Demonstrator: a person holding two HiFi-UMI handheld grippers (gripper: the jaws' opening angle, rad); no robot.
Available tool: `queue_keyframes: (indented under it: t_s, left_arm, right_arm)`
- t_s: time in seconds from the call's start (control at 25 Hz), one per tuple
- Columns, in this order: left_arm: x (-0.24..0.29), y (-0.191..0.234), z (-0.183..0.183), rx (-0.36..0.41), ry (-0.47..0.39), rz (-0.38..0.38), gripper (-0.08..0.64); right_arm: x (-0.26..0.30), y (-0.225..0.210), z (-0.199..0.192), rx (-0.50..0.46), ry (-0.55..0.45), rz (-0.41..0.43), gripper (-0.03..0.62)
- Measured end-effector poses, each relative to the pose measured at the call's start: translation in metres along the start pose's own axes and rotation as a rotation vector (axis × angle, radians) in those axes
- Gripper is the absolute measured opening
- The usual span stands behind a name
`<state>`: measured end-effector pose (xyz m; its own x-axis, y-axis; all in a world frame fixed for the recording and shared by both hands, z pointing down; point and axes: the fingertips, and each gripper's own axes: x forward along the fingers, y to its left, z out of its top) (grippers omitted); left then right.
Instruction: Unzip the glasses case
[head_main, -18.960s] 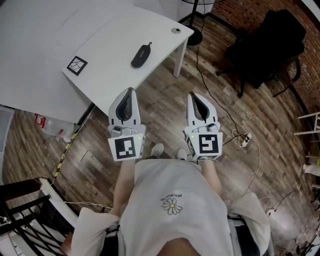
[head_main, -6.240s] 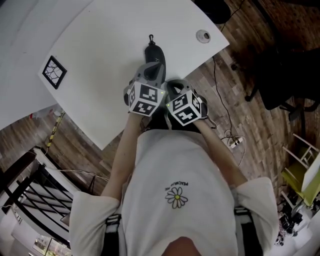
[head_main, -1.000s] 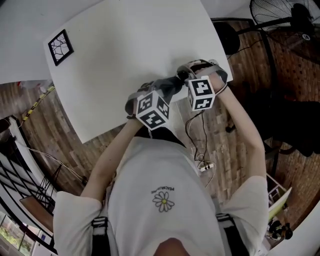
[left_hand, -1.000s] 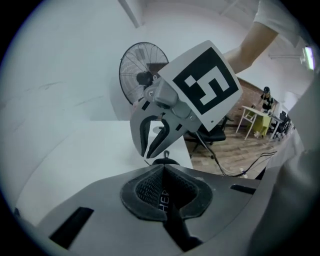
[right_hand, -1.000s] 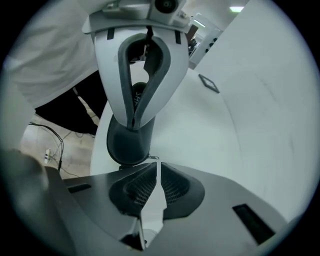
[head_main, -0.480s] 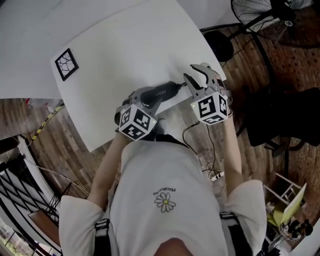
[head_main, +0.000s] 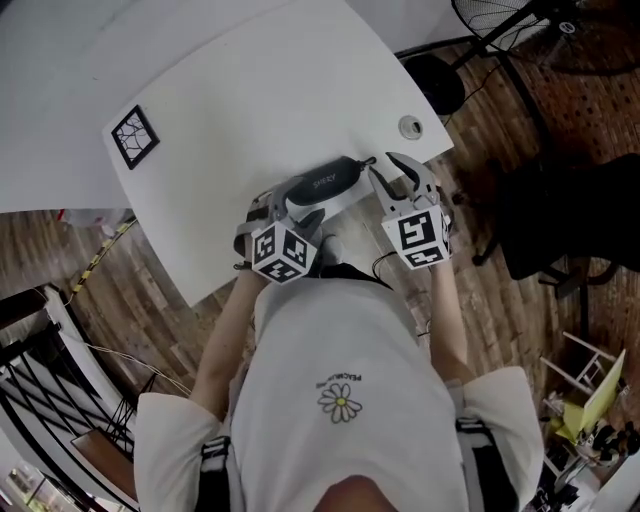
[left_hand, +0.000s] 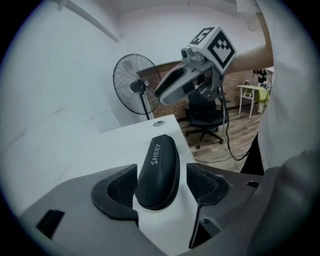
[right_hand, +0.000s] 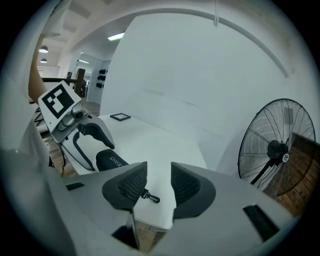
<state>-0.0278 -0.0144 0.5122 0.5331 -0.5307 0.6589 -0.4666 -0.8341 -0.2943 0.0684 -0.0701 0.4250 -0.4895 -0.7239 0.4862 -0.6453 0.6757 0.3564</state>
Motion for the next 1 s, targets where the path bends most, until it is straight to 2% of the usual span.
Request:
queue_keyframes:
  t_s: [0.12, 0.32, 0.56, 0.68, 0.84, 1.0]
  left_arm:
    - [0.006, 0.005, -0.005, 0.038, 0.026, 0.018, 0.298]
    - [0.004, 0.016, -0.006, 0.01, 0.017, 0.032, 0.299]
    - [-0.008, 0.046, 0.006, -0.006, -0.029, 0.116, 0.298]
    - [-0.009, 0.063, 0.005, -0.037, -0.035, 0.154, 0.298]
    - [-0.004, 0.086, 0.001, -0.133, -0.037, 0.211, 0.298]
    - [0.004, 0.098, -0.001, -0.186, -0.039, 0.232, 0.298]
  right_arm:
    - [-0.004, 0.002, -0.002, 0.039, 0.001, -0.007, 0.132]
    - [-0.009, 0.004, -0.001, 0.084, -0.008, 0.002, 0.132]
    - [-0.012, -0.007, 0.009, 0.096, -0.031, -0.017, 0.132]
    - [-0.011, -0.006, 0.012, 0.096, -0.031, -0.016, 0.132]
    - [-0.007, -0.003, 0.011, 0.1, -0.025, -0.005, 0.132]
    - [-0.005, -0.002, 0.007, 0.104, -0.009, -0.007, 0.132]
